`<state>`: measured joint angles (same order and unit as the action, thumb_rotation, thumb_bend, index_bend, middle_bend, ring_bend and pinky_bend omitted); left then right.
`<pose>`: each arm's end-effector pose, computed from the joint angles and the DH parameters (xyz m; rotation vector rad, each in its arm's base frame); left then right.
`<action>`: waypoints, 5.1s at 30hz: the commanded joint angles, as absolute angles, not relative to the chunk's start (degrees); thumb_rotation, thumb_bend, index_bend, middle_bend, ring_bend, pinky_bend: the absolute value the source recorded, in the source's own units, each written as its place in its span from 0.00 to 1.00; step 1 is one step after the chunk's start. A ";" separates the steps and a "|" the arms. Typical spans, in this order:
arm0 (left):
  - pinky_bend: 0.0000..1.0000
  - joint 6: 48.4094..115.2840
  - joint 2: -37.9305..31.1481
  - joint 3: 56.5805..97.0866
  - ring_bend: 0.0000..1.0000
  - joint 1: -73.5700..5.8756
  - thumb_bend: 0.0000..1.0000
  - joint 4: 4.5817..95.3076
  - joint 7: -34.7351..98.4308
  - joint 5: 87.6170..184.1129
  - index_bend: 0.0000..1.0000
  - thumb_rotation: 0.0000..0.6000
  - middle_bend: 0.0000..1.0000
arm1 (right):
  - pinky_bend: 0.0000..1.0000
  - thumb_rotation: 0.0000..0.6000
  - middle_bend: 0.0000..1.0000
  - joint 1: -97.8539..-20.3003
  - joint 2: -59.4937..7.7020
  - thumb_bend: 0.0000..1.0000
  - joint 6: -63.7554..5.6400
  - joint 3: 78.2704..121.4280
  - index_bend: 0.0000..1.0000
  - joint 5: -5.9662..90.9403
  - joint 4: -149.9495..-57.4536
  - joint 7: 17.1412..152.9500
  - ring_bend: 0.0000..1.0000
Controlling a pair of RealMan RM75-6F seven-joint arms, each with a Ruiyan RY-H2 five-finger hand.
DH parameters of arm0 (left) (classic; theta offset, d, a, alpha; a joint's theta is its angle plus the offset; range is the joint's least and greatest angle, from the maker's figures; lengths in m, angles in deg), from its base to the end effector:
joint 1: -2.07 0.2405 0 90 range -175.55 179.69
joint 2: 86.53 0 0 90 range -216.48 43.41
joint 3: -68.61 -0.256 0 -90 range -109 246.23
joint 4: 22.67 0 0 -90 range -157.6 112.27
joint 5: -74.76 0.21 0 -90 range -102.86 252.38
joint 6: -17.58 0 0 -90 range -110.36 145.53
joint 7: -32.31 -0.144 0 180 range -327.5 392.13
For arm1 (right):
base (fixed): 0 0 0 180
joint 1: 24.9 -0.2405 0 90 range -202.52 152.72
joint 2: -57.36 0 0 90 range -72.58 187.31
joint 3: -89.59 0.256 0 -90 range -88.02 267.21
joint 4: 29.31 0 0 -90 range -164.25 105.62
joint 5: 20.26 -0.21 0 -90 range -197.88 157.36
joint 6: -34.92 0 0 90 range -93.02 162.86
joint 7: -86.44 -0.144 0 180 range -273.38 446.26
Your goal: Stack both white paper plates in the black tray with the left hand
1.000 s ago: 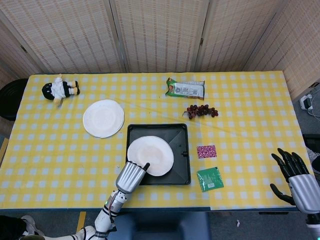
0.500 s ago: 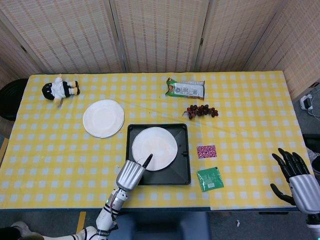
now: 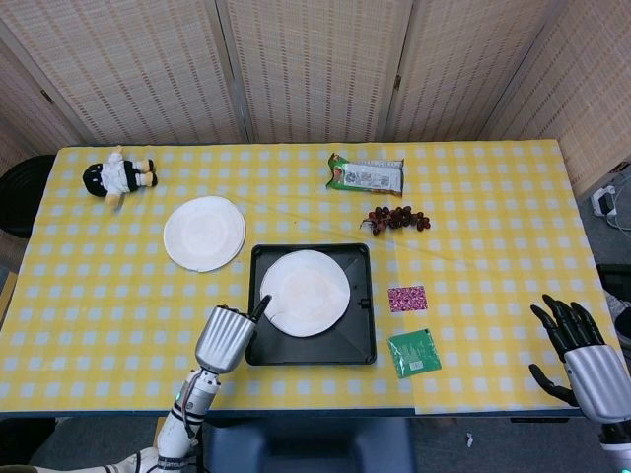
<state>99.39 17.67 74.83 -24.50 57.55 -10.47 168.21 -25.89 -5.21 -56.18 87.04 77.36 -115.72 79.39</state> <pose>-0.1278 0.2497 -0.0352 -1.6825 -0.3307 -1.0712 -0.3181 -0.1388 0.1655 1.5233 -0.8725 0.9586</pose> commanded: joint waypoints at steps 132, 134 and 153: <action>1.00 80.57 36.31 75.09 1.00 -42.05 0.51 -17.66 36.64 157.07 0.65 1.00 1.00 | 0.00 1.00 0.00 -28.61 -7.26 0.34 -48.48 90.06 0.00 68.62 -116.34 83.73 0.00; 1.00 80.73 36.31 74.99 1.00 -42.01 0.52 -17.70 36.90 157.15 0.65 1.00 1.00 | 0.00 1.00 0.00 -28.58 -7.29 0.33 -48.56 90.06 0.00 68.69 -116.38 83.80 0.00; 1.00 94.34 34.95 76.19 1.00 -40.92 0.57 -16.39 43.05 156.45 0.66 1.00 1.00 | 0.00 1.00 0.00 -28.88 -7.69 0.33 -48.00 89.40 0.00 69.63 -116.54 84.81 0.00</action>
<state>92.97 35.18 75.80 -41.07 -16.71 42.45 156.73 -28.87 -7.68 -48.02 89.42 69.62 -116.52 84.79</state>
